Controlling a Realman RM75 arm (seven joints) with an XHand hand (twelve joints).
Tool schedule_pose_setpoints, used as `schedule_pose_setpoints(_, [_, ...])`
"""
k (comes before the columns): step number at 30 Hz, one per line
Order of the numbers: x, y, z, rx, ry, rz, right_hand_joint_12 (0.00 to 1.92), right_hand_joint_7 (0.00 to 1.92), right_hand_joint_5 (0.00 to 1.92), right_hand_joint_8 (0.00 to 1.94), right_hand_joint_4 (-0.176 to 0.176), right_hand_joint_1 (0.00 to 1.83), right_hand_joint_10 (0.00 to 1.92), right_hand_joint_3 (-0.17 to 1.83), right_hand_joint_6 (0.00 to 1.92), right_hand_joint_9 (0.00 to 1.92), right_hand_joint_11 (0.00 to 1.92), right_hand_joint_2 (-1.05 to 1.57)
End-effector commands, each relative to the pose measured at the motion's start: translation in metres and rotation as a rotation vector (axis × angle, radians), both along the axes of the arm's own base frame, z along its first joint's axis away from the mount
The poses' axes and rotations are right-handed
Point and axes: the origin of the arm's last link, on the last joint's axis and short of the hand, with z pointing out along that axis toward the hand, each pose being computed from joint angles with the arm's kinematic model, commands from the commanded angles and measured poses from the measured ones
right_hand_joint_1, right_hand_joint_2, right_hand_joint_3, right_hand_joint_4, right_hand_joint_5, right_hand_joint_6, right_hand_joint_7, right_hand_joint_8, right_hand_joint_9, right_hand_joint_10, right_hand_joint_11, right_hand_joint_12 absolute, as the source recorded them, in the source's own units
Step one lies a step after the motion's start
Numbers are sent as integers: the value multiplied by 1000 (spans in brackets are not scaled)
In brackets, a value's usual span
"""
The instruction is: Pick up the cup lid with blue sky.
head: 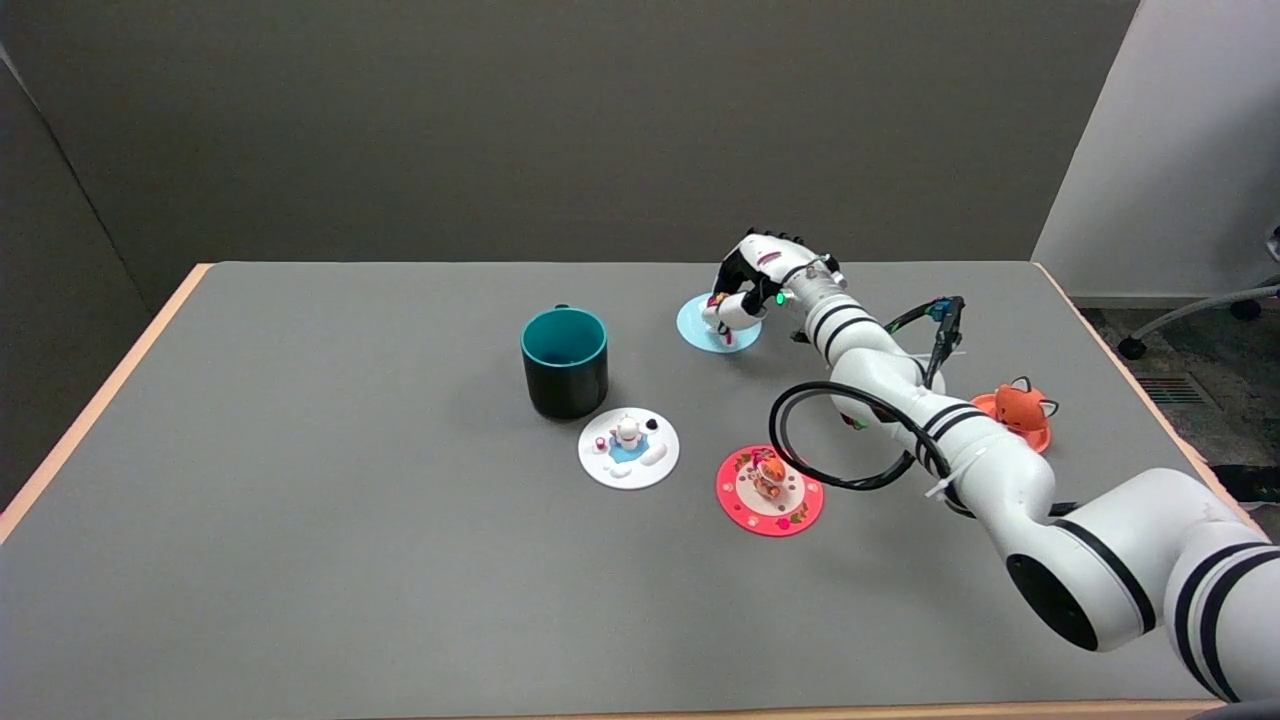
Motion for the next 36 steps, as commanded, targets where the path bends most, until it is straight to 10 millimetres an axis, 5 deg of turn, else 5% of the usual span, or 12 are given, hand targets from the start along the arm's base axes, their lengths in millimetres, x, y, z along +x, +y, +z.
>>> schedule_pose_setpoints(1, [-4, 2, 2, -2, 12, -7, 583, 672, 857, 731, -72, 1074, 810, 203, 1179, 371, 355, 1082])
schedule_pose_setpoints(13, [-6, 5, 3, -5, 0, -8, 603, 694, 844, 764, -85, 1076, 863, 202, 1196, 369, 358, 1089])
schedule_pose_setpoints(23, [4, 5, -4, 18, -2, 27, 920, 793, 809, 864, -88, 1059, 1074, 213, 1249, 416, 339, 1108])
schedule_pose_setpoints(24, [5, 5, -5, 22, -1, 31, 962, 807, 809, 928, -84, 1075, 1110, 197, 1232, 414, 332, 1115])
schedule_pose_setpoints(25, [7, 6, -6, 27, 0, 37, 1099, 841, 821, 1371, -42, 1188, 1246, 112, 1103, 374, 306, 1144])
schedule_pose_setpoints(26, [9, 7, -7, 31, 1, 43, 1112, 841, 819, 1371, -42, 1189, 1244, 104, 1106, 375, 305, 1148])
schedule_pose_setpoints(36, [30, 10, -18, 76, -1, 110, 1333, 880, 803, 1353, -97, 1205, 1383, 132, 1096, 373, 278, 1131])
